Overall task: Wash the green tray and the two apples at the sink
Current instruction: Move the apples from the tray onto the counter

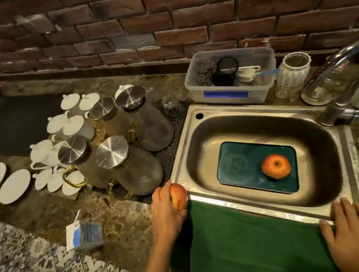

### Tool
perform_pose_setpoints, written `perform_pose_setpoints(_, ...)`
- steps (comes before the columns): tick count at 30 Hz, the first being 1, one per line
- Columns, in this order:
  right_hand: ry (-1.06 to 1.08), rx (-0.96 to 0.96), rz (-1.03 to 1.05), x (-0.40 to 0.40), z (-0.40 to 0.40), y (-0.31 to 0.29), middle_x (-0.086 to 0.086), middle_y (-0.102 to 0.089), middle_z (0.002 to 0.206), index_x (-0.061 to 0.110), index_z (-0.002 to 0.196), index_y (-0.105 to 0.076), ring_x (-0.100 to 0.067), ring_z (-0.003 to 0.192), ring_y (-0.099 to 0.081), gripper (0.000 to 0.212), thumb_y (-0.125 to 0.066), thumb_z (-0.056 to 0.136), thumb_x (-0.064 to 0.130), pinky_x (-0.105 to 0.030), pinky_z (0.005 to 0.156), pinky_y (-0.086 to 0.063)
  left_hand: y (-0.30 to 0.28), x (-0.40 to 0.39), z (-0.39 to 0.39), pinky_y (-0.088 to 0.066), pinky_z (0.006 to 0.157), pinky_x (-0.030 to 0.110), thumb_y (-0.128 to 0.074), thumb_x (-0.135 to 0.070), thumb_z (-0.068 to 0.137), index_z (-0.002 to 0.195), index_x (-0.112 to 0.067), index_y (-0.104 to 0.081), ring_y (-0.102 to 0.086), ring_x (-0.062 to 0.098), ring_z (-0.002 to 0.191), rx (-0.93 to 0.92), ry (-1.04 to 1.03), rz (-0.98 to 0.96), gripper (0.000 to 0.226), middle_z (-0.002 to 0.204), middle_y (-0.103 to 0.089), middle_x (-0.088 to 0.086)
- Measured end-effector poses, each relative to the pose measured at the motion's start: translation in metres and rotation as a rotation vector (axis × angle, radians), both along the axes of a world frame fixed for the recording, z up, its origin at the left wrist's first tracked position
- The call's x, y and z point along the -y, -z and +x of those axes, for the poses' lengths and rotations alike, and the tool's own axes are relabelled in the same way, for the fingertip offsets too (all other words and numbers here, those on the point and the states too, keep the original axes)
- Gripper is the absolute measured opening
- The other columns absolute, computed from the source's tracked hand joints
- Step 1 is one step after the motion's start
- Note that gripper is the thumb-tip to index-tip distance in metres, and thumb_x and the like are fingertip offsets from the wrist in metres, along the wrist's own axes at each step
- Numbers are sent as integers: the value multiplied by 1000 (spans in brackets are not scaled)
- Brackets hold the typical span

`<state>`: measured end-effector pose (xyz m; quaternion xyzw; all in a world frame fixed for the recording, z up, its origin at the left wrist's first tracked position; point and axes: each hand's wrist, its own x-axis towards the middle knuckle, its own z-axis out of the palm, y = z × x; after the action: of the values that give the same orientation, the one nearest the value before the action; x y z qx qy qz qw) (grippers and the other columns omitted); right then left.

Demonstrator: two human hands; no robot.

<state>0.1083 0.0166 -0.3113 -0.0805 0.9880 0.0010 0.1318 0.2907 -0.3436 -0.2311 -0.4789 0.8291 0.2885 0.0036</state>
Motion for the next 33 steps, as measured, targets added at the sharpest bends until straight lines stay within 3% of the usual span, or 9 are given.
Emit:
perform_pose_setpoints(3,-16,7,-7,-3,-1,5,7,-15,167,29,156,-28,-19,154,-9,84,-5,85,66,-48,122,-12,-2,-3,-5,-26,118,54,-88,-30,68,153,-42,-19,-24,33,146,76,2,-65,111,161,-14,5)
perform_pose_setpoints(7,-31,-6,-28,-6,2,7,2,-26,165,23,153,-38,-23,152,-18,68,-29,94,57,-52,120,-17,-3,-14,-52,-17,120,52,-80,-48,70,151,-47,-20,-20,28,149,52,148,-222,100,161,-18,5)
perform_pose_setpoints(9,-68,-8,-28,-7,3,4,-2,-30,163,21,152,-39,-25,152,-22,67,-34,95,54,-54,120,-19,-2,-25,-91,-19,119,52,-76,-50,73,152,-42,-25,-24,29,148,22,221,-175,94,159,-24,8)
perform_pose_setpoints(14,-86,-58,-74,-9,3,-1,-5,-41,158,15,146,-49,-25,149,-30,85,-5,94,65,-54,115,-21,20,-66,-190,-25,118,48,-74,-52,74,150,-34,-30,-33,27,143,10,424,-186,89,150,-41,9)
perform_pose_setpoints(19,-92,-34,-114,-12,3,8,-3,-35,159,13,146,-48,-22,149,-26,81,-8,96,62,-56,115,-20,59,-114,-259,-31,114,51,-77,-47,74,155,-30,-24,-29,33,145,58,491,139,98,157,-29,11)
perform_pose_setpoints(23,-100,-21,-135,-15,1,12,-2,-32,160,13,146,-47,-23,150,-26,75,-18,96,60,-57,114,-24,95,-141,-284,-32,112,53,-80,-44,73,157,-30,-18,-29,39,143,123,512,220,105,159,-22,14)
perform_pose_setpoints(26,-99,7,-143,-15,2,14,-3,-34,161,14,148,-44,-23,149,-28,73,-22,96,60,-57,114,-25,116,-152,-288,-35,110,52,-83,-41,72,158,-24,-21,-34,43,139,166,524,185,107,156,-26,19)
perform_pose_setpoints(33,-89,60,-149,-16,-1,12,-3,-34,161,17,149,-40,-23,150,-27,72,-20,95,61,-58,114,-25,125,-161,-289,-44,104,51,-76,-33,81,153,-26,-31,-43,40,131,164,484,141,85,153,-30,12)
